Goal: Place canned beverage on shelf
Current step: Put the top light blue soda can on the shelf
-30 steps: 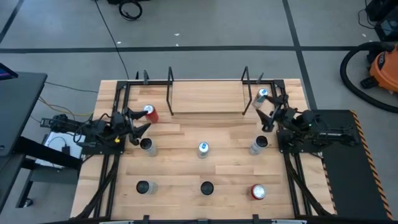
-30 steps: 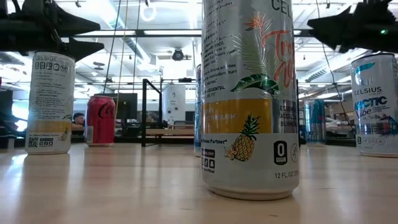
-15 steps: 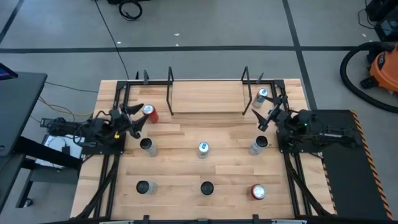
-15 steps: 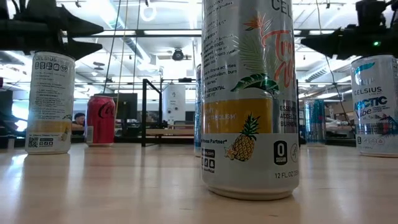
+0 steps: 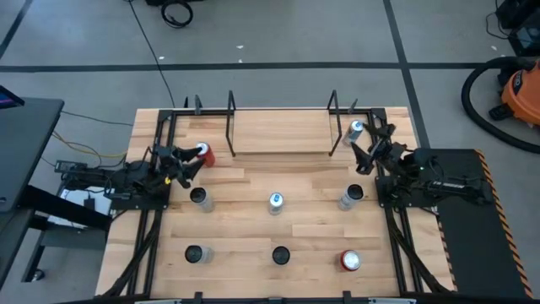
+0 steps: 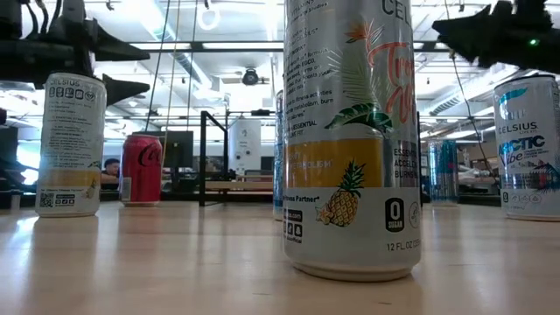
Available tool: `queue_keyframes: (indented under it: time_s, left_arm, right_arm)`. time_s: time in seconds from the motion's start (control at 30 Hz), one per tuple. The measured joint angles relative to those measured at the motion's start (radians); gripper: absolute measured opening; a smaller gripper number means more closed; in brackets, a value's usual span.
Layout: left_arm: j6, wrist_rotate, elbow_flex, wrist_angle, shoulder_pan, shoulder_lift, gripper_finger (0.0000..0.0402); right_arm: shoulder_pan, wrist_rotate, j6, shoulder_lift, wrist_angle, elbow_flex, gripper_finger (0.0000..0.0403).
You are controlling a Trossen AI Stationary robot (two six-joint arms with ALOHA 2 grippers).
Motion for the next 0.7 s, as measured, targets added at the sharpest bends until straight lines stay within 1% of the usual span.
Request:
queue_keyframes:
  time_s: [0.07,0.13,0.2,0.3,0.37,0.53,0.7]
  left_arm:
    - [0.015,0.008,0.0,-0.004,0.0,0.0,0.0316]
    - [0.02,0.008,0.0,-0.003,0.0,0.0,0.0316]
    - [0.02,0.008,0.0,-0.004,0.0,0.0,0.0316]
    - [0.02,0.009,0.0,-0.004,0.0,0.0,0.0316]
    - [0.02,0.009,0.0,-0.004,0.0,0.0,0.0316]
    - [0.02,0.009,0.0,-0.004,0.0,0.0,0.0316]
    - [0.02,0.009,0.0,-0.004,0.0,0.0,0.0316]
  right_arm:
    - [0.007,-0.069,0.03,0.0,-0.011,0.0,0.0346]
    - [0.012,-0.129,-0.004,0.0,0.003,0.0,0.0346]
    - [0.018,-0.149,-0.026,0.0,0.027,0.002,0.0346]
    - [0.033,-0.154,0.046,0.0,0.024,0.011,0.0346]
    - [0.044,-0.156,0.059,0.0,0.011,0.012,0.0346]
    - [0.061,-0.153,-0.035,0.0,0.012,0.012,0.0346]
    - [0.065,-0.1,-0.034,0.0,0.018,0.012,0.0346]
